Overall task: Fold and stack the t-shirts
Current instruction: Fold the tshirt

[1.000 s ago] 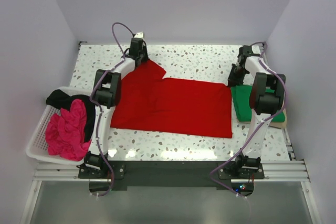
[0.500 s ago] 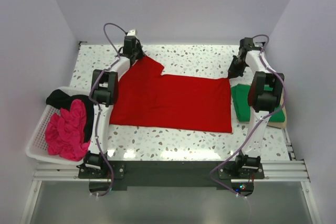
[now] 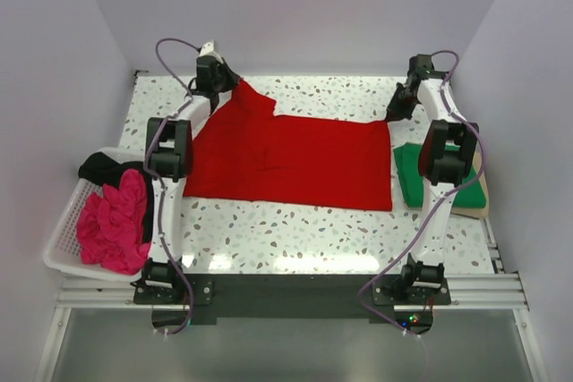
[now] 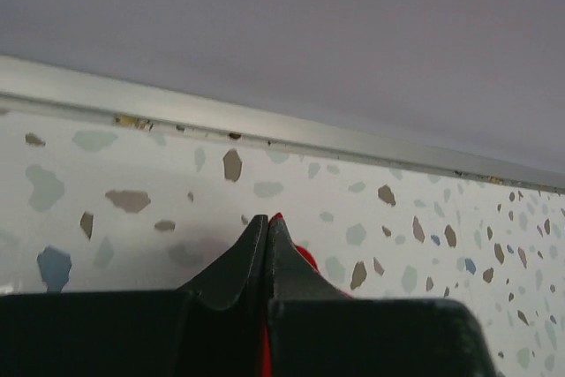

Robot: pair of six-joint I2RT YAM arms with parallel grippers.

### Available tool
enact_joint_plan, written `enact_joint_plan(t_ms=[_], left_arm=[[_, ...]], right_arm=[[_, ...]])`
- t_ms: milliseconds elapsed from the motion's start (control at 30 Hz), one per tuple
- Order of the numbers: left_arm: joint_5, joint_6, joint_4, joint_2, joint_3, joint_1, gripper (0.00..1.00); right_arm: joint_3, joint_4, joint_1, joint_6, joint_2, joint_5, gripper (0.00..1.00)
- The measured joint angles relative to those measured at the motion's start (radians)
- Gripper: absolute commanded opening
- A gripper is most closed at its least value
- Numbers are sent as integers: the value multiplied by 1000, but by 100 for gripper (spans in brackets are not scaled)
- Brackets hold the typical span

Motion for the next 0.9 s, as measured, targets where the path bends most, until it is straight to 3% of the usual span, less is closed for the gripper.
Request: enact_joint_plan(t_ms=[367, 567, 900], left_arm=[[51, 31, 74, -482, -613, 16, 0], [66, 51, 117, -720, -791, 16, 0], [37, 110, 42, -953, -1047, 16, 0]], right_arm=[[-168, 11, 0, -20, -129, -60, 0], [-271, 13, 0, -45, -269, -67, 0], [-449, 10, 0, -84, -393, -90, 0]])
